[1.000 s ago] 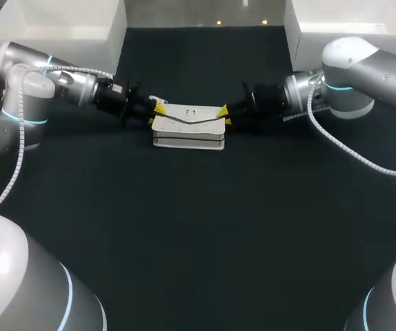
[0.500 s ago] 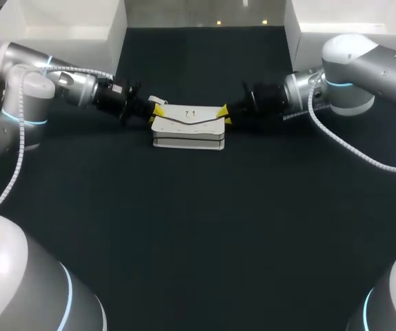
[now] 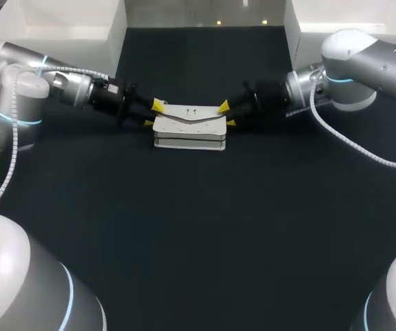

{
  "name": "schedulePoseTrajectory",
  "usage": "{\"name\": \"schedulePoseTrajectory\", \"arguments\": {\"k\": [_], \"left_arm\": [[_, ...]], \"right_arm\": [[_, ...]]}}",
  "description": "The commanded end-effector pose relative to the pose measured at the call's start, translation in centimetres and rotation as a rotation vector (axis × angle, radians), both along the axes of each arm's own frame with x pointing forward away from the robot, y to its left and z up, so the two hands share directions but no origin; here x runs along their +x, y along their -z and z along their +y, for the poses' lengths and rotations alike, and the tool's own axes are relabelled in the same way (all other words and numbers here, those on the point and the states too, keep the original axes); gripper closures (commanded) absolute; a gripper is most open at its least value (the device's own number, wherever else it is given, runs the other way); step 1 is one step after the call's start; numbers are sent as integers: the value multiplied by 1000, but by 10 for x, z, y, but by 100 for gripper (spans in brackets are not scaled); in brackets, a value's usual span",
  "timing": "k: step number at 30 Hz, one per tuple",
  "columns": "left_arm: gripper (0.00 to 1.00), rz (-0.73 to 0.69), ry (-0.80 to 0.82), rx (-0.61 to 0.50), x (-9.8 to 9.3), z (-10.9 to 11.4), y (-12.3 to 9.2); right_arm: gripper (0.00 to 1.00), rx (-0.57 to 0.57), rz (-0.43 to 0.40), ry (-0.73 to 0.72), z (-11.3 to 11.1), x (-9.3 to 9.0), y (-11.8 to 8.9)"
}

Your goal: Pick up the bag, open it, inspect its contents, close it, and place it on the opposite side

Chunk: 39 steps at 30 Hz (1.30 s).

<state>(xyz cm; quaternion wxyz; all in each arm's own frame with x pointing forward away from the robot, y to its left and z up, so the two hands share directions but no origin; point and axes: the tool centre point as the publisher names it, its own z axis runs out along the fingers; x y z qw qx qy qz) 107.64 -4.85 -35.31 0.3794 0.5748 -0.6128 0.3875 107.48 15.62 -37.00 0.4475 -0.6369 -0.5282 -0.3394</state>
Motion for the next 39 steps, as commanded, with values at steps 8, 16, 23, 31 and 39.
{"name": "schedulePoseTrajectory", "arguments": {"k": [8, 16, 23, 31, 39], "left_arm": [[55, -6, -27, 5, -29, 7, -8], [60, 23, -4, 18, -35, 1, -1], [89, 32, -4, 24, -34, -1, 0], [100, 31, -5, 37, -31, -1, 0], [100, 5, -25, 51, -28, 19, -4]], "right_arm": [[0, -82, -42, 27, -16, -15, -23], [0, -134, -45, 27, -30, -17, -26], [0, -171, -50, 24, -39, -17, -27], [0, -226, -63, -16, -47, -19, -28], [0, -381, -85, -42, -63, -23, -31]]}}
